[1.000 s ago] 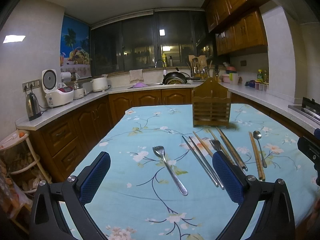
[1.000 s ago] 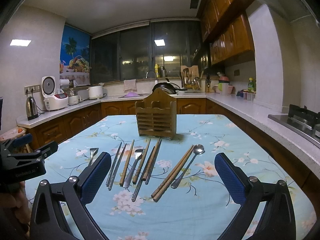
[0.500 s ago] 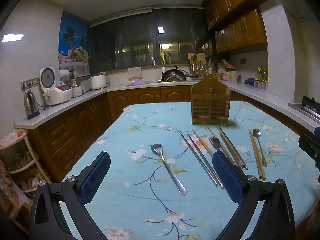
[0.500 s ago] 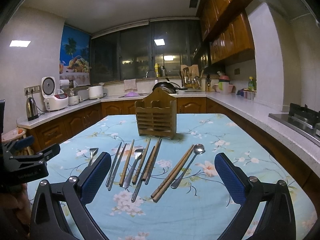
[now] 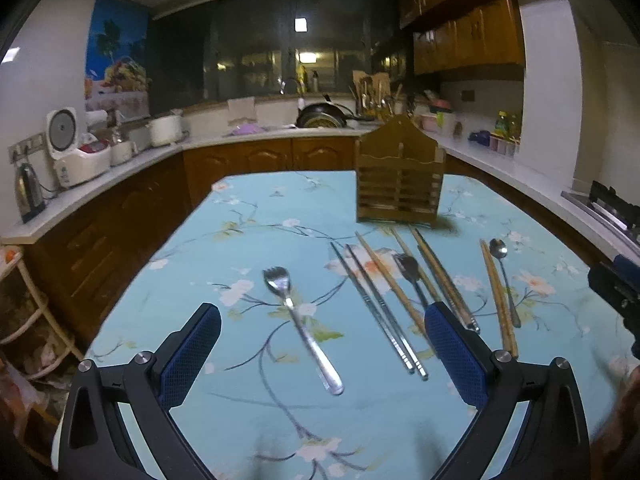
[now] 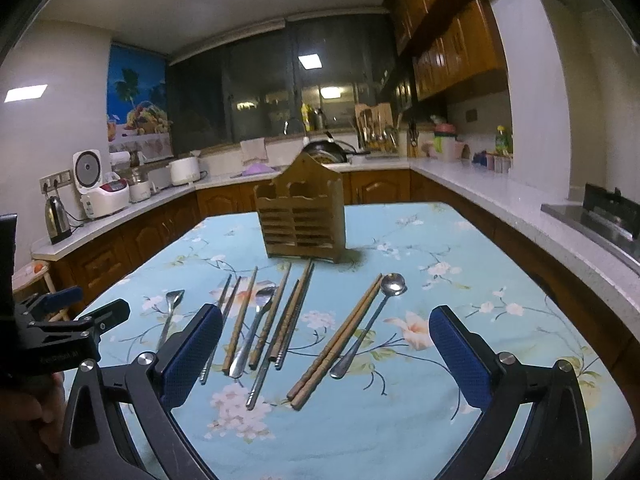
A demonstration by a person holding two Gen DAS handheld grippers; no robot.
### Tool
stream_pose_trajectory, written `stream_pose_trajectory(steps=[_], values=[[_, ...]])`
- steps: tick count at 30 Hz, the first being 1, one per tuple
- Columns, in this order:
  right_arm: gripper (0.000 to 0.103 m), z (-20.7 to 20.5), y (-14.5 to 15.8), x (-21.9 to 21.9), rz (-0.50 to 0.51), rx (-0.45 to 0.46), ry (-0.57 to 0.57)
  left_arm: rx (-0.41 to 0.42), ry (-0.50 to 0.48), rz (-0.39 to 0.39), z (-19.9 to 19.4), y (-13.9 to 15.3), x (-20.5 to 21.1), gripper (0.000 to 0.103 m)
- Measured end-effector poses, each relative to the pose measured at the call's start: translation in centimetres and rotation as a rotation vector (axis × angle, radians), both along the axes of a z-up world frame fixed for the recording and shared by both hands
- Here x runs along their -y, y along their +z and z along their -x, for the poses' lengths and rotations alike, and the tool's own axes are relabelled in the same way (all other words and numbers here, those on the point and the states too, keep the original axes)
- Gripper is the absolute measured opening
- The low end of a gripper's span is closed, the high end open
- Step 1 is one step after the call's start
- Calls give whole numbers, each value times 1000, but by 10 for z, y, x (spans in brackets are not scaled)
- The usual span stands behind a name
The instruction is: Organize utensils
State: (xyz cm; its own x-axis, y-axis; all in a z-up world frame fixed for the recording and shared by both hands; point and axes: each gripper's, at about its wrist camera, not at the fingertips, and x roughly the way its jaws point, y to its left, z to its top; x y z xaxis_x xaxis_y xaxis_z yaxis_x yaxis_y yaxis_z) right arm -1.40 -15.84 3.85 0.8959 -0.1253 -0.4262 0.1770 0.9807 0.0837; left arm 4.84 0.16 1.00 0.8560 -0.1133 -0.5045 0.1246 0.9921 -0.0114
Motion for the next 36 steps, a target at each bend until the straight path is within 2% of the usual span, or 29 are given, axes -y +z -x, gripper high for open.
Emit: stream_pose_trajectory(steps=[7,16,24,31,36], values=[[103,-27,-4,32,-76,-72,-37,-57,-72,42,-41,15,3,100],[100,-72,-13,77,-180,-170,-80,-188,-163,46,-106,12,22,84],[73,-124,-40,111,-240,-301,-80,-335,-227,34,-166,3,37,63],[62,-162,-62,132,-258,-399,-54,-438,-258,28,-210,-11,45,53],[50,-180,-79,140,-268,-458,-33,-480,-274,17,-230,-19,50,46]])
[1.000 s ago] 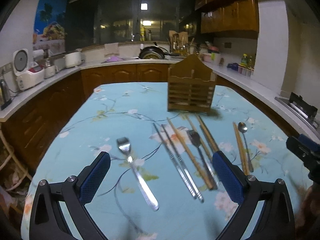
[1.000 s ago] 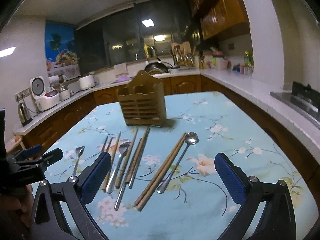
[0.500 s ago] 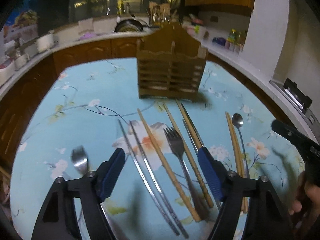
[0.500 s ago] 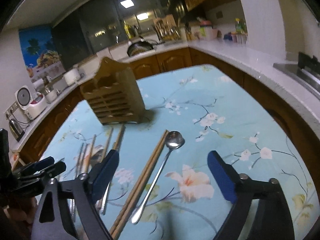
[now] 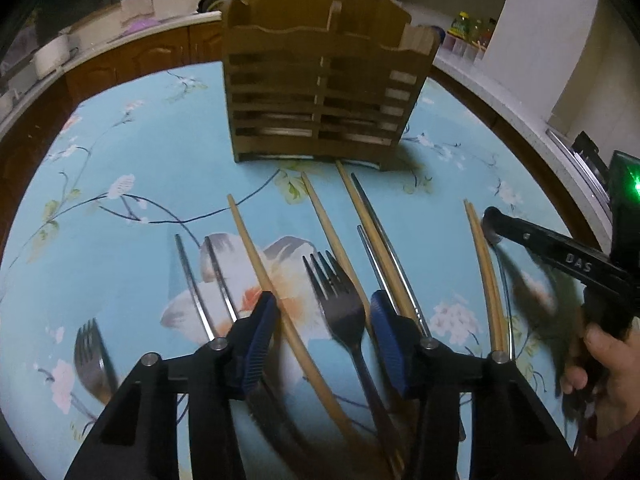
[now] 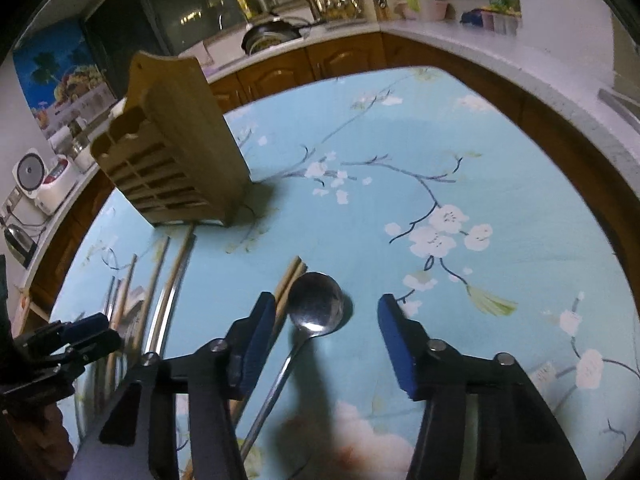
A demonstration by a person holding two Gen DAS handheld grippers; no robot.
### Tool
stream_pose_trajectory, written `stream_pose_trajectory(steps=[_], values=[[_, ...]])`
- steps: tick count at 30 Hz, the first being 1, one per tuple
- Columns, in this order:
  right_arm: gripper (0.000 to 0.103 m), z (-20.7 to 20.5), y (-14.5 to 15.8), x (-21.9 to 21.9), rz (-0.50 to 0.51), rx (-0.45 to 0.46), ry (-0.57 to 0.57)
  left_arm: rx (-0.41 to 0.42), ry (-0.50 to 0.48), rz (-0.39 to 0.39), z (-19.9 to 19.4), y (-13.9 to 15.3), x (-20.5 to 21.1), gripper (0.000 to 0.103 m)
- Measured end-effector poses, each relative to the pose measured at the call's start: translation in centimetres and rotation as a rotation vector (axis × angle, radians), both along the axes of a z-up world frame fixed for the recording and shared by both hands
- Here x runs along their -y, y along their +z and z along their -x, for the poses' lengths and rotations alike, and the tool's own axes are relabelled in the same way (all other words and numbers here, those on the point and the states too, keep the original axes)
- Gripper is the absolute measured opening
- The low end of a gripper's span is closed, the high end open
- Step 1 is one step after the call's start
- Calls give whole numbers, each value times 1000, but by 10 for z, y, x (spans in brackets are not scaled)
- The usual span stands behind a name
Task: Organize utensils
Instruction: 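Grasp the silver spoon with the right tool while the left tool grasps the silver fork, then lift the fork and spoon and carry both tools over the wooden holder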
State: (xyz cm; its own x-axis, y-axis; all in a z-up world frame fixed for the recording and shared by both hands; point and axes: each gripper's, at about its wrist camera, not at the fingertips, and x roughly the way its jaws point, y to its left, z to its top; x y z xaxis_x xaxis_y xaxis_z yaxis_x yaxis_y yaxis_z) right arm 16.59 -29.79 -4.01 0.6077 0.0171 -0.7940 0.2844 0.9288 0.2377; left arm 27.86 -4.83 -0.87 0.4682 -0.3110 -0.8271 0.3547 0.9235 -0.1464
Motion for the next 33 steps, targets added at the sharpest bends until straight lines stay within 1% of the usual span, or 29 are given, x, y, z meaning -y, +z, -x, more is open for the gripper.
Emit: stream_pose_trajectory(steps=[1,2,3,4,5,6,9,14,18,22,29,33], values=[[50,0,-1,0,5,6,4,-10,-5,-4,-3,-2,1,43],[47,-1,-1,-1,6,5,8,-4,-8,-16,-6,-3,4,43],[36,-4,-2,-2,9,4,13,6,-13,-31,-8,-6,11,42],[27,-4,-2,-2,8,3,20,11,-19,-39,-10,-8,17,38],[12,-5,-4,-2,4,-5,24,8,-30,-38,-11,-8,19,28],[8,-5,-5,-2,4,-7,23,-8,-42,-24,-12,-11,22,28],[2,-1,-1,0,-22,14,21,7,-57,-35,-9,-11,25,27],[2,9,14,-5,-27,51,19,5,-59,20,1,-7,16,25],[2,16,23,-11,-24,70,26,19,-53,58,15,3,3,24],[2,25,39,-17,-20,106,25,54,-38,101,31,21,-10,24],[2,45,83,-32,9,205,39,125,-13,187,62,57,-40,22],[2,50,104,-41,30,251,51,170,-3,213,79,72,-54,21]])
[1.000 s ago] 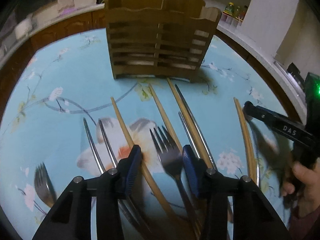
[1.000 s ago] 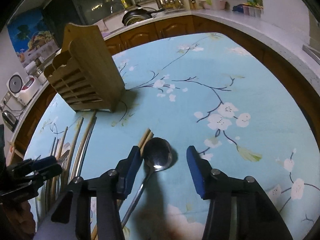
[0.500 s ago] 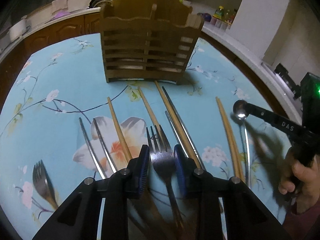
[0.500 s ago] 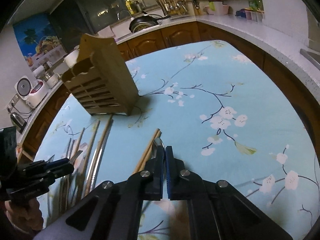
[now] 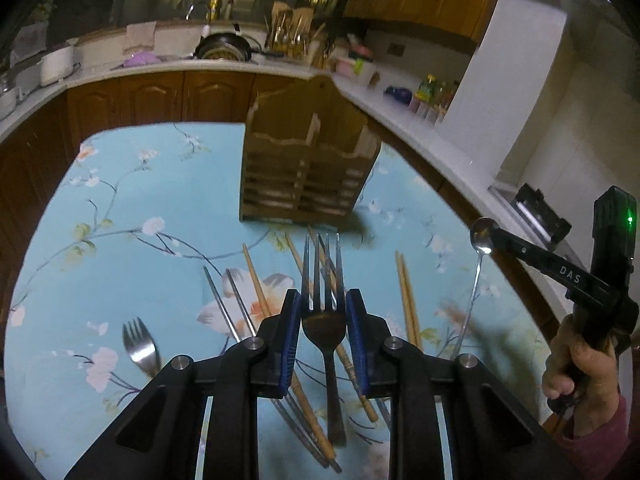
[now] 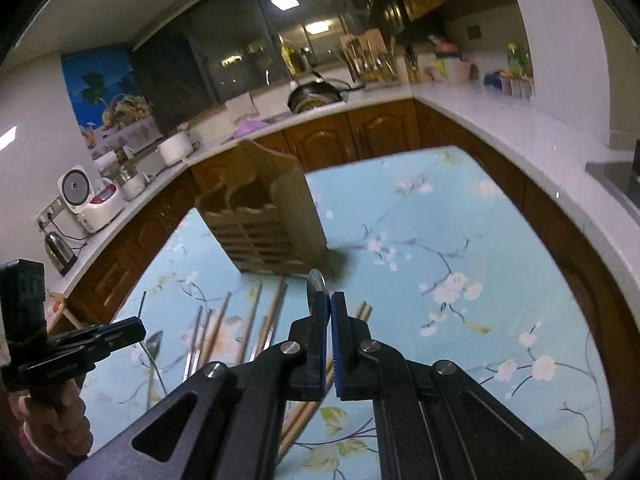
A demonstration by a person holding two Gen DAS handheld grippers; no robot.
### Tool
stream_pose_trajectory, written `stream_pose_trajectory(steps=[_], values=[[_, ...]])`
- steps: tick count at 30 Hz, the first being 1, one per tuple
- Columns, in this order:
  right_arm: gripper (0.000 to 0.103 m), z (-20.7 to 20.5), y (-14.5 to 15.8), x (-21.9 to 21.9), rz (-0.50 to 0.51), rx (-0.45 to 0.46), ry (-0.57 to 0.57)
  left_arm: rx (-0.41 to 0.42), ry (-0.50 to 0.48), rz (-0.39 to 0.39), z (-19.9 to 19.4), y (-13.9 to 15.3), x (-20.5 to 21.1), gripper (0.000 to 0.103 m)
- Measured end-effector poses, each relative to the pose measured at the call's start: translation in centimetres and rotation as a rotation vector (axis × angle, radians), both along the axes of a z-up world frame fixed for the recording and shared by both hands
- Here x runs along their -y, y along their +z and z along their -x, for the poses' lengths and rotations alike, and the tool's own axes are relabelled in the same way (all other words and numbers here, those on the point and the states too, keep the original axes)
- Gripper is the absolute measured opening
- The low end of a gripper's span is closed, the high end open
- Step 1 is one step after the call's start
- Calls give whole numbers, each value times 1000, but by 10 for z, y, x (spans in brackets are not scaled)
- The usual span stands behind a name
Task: Organize utensils
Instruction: 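Lift the fork and spoon and carry both tools over the wooden holder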
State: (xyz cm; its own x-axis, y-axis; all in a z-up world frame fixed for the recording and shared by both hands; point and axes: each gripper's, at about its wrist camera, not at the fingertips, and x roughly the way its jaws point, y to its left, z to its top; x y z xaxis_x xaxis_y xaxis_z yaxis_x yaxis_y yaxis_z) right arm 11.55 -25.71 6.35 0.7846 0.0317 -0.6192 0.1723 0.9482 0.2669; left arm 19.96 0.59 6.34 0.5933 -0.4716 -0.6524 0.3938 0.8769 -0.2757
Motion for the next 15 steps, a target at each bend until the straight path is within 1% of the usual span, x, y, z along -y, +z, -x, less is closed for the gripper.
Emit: stream_pose_trajectory(steps=[6,10,15], values=[[2,0,25,-7,34,62,-7,67,34,35,20,22,-20,21],[2,-5,35,-13,71,83,-5,91,51,42,23,30,-26,21],[2,-12,41,-19,83,104,-2,113,66,45,18,37,-28,21]])
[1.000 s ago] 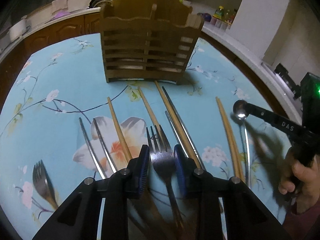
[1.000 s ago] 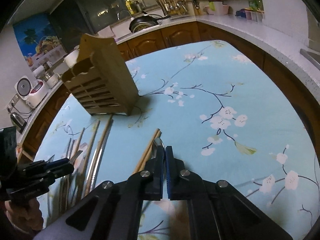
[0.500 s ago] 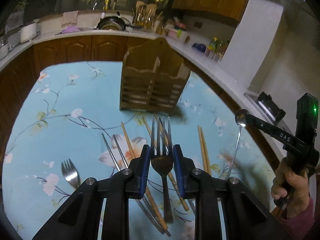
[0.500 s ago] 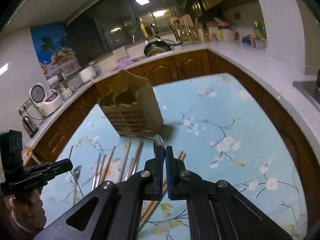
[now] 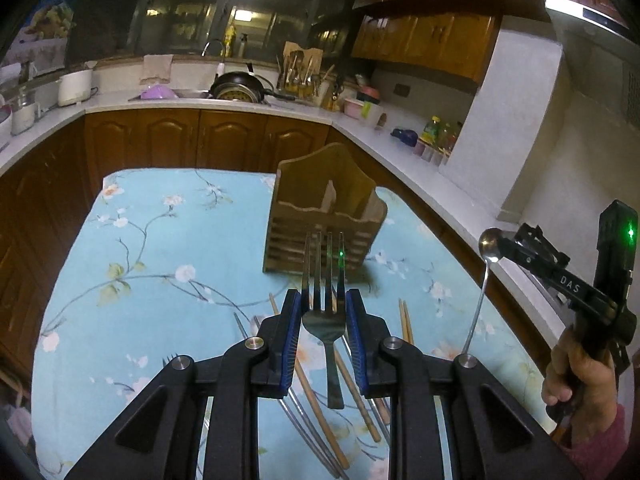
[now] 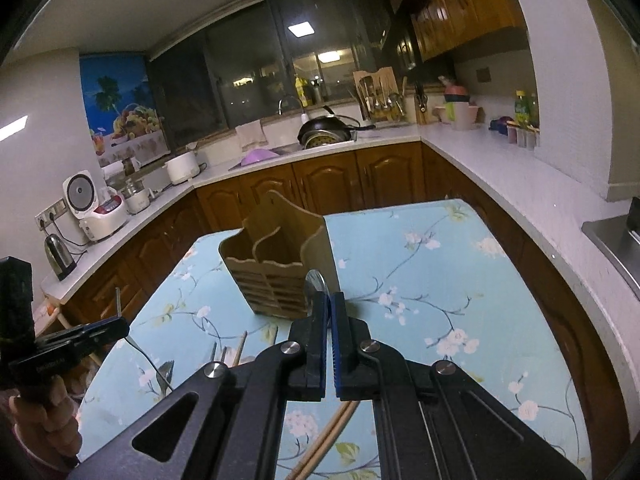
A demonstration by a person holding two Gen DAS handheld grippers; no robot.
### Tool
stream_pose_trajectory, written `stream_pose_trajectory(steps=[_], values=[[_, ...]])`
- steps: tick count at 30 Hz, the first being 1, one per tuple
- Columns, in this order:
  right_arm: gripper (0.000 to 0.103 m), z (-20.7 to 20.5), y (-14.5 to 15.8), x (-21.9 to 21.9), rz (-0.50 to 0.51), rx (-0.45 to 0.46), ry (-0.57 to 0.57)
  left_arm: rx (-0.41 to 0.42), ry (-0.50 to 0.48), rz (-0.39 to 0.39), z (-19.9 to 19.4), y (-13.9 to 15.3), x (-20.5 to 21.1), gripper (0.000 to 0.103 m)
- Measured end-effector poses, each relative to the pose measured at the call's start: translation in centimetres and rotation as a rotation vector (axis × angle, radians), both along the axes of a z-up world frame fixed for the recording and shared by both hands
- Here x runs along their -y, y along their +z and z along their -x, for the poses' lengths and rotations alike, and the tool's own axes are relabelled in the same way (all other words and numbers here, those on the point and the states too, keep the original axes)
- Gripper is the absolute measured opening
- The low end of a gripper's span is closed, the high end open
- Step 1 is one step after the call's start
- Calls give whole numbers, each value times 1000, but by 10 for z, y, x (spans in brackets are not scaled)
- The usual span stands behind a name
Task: Organize utensils
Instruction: 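Lift the fork and spoon and carry both tools over the wooden holder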
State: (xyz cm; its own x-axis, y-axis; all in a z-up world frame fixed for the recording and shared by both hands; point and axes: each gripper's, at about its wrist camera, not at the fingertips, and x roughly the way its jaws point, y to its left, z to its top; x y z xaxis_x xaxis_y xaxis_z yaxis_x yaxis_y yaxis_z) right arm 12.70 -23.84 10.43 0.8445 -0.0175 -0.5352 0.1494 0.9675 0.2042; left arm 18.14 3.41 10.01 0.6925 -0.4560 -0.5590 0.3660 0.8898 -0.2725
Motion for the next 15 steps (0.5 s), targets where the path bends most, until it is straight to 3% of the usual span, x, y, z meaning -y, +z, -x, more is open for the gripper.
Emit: stream_pose_trajectory(steps=[15], values=[[2,-58,33,9,70,148,-81,121,68,21,-65,39,4,21]])
